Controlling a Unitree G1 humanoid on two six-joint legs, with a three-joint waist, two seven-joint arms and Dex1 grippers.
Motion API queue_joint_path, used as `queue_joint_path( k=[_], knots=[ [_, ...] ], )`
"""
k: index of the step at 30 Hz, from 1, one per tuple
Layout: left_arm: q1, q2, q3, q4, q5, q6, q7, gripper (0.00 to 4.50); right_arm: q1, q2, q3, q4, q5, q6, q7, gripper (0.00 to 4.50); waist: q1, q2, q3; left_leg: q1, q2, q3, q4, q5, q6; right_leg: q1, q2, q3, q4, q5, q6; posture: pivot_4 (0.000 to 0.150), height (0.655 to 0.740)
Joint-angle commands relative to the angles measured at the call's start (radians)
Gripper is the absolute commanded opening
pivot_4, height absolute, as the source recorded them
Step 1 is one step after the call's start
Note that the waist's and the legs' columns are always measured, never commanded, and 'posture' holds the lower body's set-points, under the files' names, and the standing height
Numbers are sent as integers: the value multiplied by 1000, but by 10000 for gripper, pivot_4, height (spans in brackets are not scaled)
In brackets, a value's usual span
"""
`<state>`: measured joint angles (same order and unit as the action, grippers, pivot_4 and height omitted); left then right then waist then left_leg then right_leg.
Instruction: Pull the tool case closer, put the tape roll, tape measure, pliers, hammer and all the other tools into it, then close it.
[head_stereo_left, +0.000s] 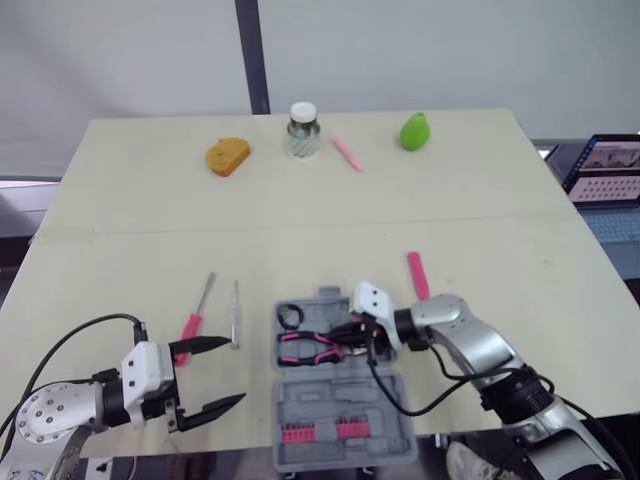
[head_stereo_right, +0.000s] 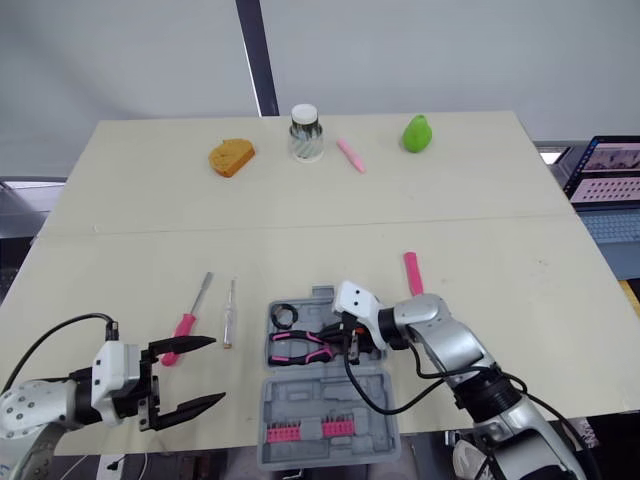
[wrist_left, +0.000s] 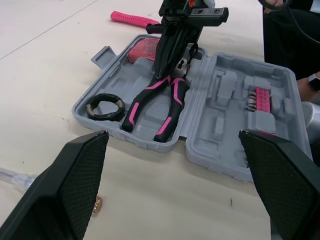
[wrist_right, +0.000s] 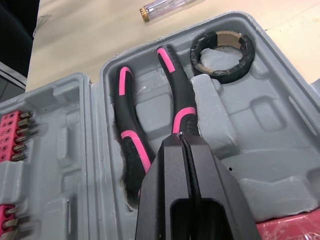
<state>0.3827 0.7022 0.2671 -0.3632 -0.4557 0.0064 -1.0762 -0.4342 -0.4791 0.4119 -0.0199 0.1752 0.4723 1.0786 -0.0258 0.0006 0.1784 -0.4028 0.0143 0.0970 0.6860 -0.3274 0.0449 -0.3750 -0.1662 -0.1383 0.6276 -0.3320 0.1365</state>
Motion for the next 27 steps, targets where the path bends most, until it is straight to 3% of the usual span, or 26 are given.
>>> queue_joint_path(
  k=[1,13,18,27],
  knots=[
    [10,6,24,-38,-16,-3,6,45000,3,5,18,12,-26,-9,-11,192,0,0,0,0,0,0,0,0,0,0,0,0,0,0,0,1500,6950],
    [22,-6,17,-27,-6,-23,8,45000,24,-23,105,112,-146,-31,-31,192,-1,-6,-7,4,1,0,0,0,0,3,1,0,0,0,0,1500,6950],
    [24,-10,10,-21,-3,-35,10,45000,29,-23,121,133,-172,-10,-37,192,0,-6,-9,18,1,-1,-3,-3,-2,16,0,0,-1,-1,-2,1500,6950],
    [25,-11,3,-21,1,-37,15,45000,38,-27,141,139,-189,17,-45,192,0,-4,-22,18,1,-2,-3,-4,-3,16,0,0,-1,-1,-2,1500,6950]
  ],
)
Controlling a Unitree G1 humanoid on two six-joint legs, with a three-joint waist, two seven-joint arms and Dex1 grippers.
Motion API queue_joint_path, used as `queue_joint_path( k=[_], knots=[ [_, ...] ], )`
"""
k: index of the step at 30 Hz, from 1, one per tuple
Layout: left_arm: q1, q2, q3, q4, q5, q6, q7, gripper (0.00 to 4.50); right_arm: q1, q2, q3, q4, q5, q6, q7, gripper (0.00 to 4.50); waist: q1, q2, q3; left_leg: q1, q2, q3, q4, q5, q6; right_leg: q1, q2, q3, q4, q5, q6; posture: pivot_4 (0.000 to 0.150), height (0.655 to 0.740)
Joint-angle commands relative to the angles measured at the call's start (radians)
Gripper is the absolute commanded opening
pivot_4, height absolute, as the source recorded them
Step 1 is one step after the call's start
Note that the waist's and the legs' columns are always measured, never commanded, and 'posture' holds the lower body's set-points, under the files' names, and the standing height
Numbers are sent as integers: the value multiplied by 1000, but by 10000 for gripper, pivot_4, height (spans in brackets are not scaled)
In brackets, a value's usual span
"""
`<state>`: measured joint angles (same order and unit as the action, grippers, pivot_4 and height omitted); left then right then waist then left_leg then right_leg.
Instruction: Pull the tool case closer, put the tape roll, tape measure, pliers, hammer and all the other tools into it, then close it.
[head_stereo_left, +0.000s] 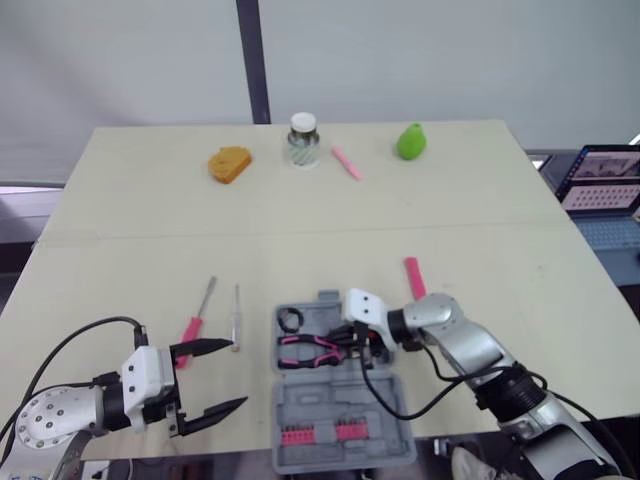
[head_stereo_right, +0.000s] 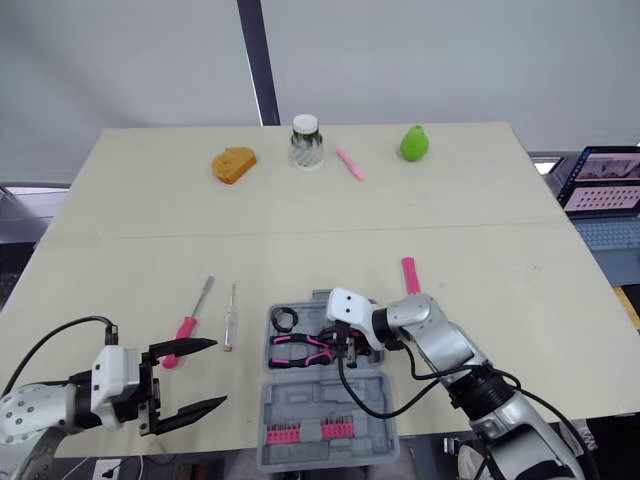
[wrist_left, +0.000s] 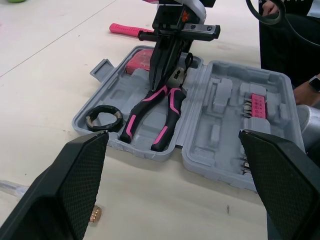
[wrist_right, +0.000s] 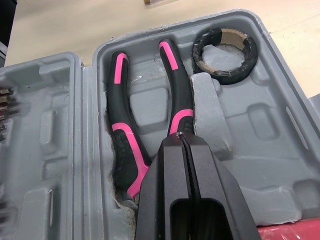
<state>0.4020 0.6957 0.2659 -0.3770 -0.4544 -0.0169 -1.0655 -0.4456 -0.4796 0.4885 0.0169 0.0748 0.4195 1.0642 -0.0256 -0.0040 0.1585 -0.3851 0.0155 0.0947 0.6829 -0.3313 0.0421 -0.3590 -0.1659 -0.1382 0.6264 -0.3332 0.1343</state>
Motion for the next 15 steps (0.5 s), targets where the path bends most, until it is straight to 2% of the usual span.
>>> queue_joint_path(
  k=[1,15],
  knots=[
    [5,-5,4,-6,0,-14,4,45000,50,-27,67,103,-90,73,-33,192,0,1,-4,0,0,0,0,0,0,0,0,0,0,0,0,1500,6950],
    [-14,-10,-13,10,4,-11,10,45000,46,-23,73,119,-95,81,-52,192,0,1,-10,1,0,-1,0,-2,-1,2,-1,1,-1,0,-1,1500,6950]
  ],
)
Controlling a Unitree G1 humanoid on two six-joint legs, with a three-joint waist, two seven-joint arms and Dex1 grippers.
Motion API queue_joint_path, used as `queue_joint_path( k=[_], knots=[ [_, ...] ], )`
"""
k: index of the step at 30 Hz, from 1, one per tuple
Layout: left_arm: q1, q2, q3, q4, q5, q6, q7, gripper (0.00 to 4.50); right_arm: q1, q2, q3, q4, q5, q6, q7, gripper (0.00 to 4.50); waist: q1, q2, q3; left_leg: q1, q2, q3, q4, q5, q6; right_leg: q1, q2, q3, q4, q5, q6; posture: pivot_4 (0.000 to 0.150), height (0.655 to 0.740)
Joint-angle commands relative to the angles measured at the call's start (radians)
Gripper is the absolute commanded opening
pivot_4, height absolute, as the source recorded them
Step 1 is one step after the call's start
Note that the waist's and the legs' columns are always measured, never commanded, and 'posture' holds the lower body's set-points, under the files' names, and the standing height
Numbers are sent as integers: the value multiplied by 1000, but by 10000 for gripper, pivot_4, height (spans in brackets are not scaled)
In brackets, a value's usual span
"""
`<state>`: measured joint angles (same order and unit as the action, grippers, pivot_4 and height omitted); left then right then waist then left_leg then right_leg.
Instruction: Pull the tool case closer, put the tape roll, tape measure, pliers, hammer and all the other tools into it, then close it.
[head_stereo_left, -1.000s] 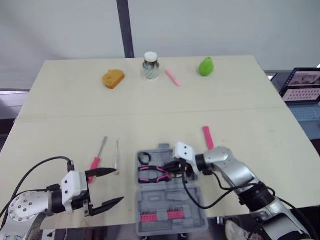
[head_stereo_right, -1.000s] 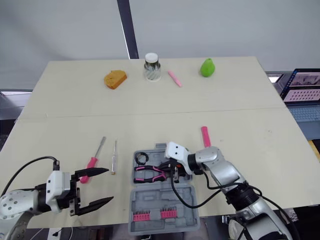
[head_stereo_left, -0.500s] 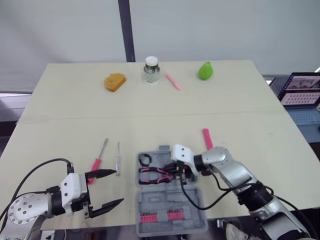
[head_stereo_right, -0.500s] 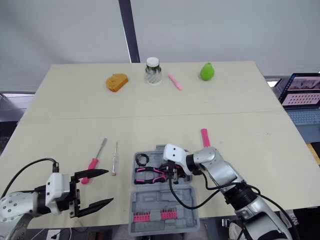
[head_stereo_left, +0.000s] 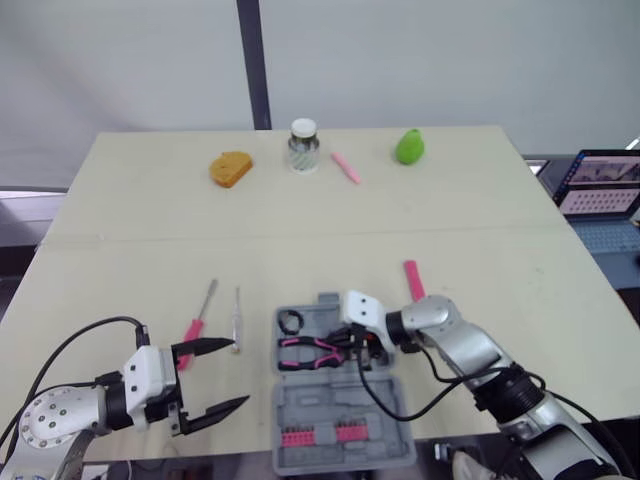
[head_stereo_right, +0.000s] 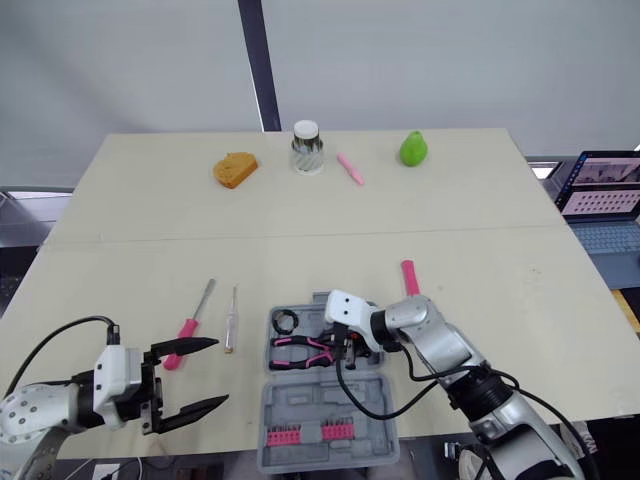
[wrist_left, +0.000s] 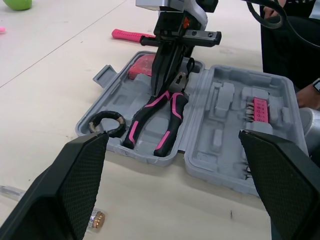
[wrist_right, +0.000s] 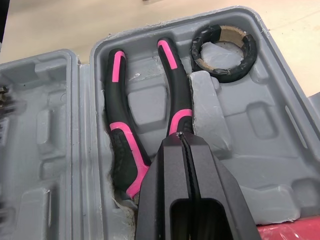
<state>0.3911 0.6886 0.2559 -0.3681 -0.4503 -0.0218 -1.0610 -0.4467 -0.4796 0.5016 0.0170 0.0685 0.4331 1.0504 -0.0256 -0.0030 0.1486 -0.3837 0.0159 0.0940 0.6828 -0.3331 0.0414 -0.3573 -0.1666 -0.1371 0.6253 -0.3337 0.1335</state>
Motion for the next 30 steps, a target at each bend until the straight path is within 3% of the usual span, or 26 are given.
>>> queue_joint_path(
  k=[1,7,15,20,30],
  knots=[
    [-5,-4,-5,1,1,-5,6,45000,47,-23,58,120,-88,67,-39,192,0,0,0,0,0,0,0,0,0,0,0,0,0,0,0,1500,6950],
    [-15,-14,-25,3,5,-3,17,45000,58,6,-10,104,-41,31,-80,192,1,0,0,0,0,0,0,-1,0,0,0,1,-1,0,0,1500,6950],
    [-41,-46,-66,4,4,7,49,45000,105,-12,-160,-69,82,22,-63,192,14,6,4,-2,0,0,0,-1,1,-1,-1,1,-2,0,0,1500,6950],
    [-73,-67,-89,53,5,-23,36,45000,155,-105,-293,-240,188,60,-24,192,25,11,14,-5,-1,1,0,-1,2,-2,-1,0,-5,0,0,1500,6950],
    [-124,-122,-159,112,36,-86,28,45000,326,-296,-570,-324,295,-30,33,192,25,10,20,-5,0,3,0,-1,3,-2,0,-3,-5,0,1,1500,6950]
  ],
)
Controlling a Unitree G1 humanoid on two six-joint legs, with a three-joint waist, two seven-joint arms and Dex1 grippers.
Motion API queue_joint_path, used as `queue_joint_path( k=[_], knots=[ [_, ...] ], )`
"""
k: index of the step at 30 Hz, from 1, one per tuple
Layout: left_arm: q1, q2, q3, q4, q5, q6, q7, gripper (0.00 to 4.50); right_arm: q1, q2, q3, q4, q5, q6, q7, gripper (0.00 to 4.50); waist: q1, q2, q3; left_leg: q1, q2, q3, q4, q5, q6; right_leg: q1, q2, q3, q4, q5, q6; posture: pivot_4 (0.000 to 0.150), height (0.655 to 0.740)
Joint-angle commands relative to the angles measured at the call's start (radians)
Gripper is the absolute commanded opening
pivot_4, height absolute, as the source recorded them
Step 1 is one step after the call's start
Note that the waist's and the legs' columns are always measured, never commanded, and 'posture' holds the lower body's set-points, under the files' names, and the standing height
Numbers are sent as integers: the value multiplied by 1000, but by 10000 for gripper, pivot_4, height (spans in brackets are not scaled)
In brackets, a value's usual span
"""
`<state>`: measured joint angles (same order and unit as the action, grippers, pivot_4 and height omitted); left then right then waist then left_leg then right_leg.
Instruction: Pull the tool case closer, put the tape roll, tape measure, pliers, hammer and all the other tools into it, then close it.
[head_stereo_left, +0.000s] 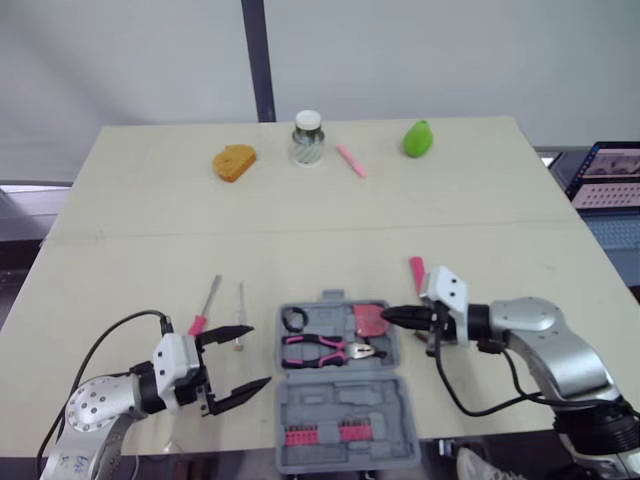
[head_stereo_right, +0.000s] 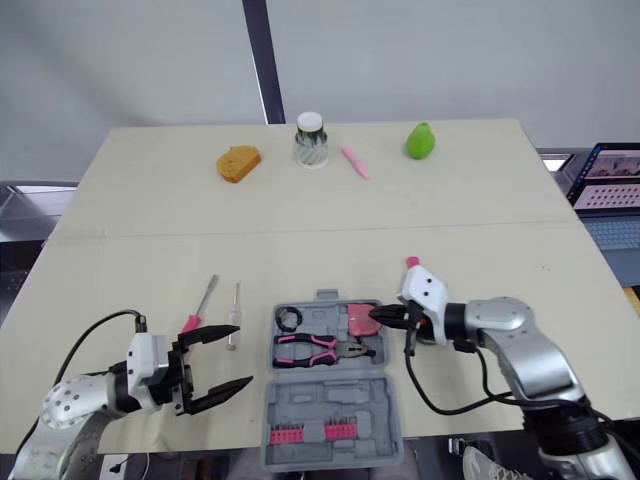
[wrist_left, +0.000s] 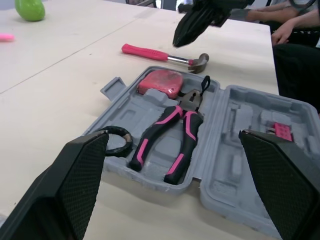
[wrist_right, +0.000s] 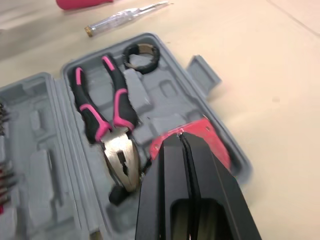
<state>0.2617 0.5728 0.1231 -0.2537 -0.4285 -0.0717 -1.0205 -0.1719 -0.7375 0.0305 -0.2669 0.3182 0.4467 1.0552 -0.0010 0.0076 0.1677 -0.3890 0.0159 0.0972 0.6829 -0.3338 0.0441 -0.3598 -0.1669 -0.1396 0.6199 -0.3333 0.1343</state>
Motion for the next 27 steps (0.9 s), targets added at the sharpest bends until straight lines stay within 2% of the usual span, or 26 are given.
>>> queue_joint_path(
  k=[1,8,15,21,27],
  knots=[
    [8,-8,-34,-1,22,-43,-13,45000,77,-50,-121,-41,51,-60,33,192,2,-2,1,0,0,0,0,0,0,0,0,0,0,0,0,1500,6950],
    [51,33,18,-6,-27,-37,-45,45000,253,-109,-227,-156,113,-4,20,192,2,-4,5,0,1,0,0,1,1,1,-1,1,-2,0,0,1500,6950],
    [21,72,69,-28,-73,46,-22,45000,391,-125,-316,-211,135,15,11,192,9,-4,6,0,1,-2,0,0,0,2,-1,4,-8,0,0,1500,6950],
    [42,92,127,4,-85,53,-39,45000,502,-120,-376,-224,139,0,22,192,18,-4,7,0,1,-1,0,0,0,2,-1,4,-8,0,0,1500,6950],
    [124,89,188,29,-72,28,-50,45000,580,-120,-427,-189,143,-8,37,192,23,-5,7,0,2,-1,0,0,0,2,-1,4,-9,0,0,1500,6950]
  ],
)
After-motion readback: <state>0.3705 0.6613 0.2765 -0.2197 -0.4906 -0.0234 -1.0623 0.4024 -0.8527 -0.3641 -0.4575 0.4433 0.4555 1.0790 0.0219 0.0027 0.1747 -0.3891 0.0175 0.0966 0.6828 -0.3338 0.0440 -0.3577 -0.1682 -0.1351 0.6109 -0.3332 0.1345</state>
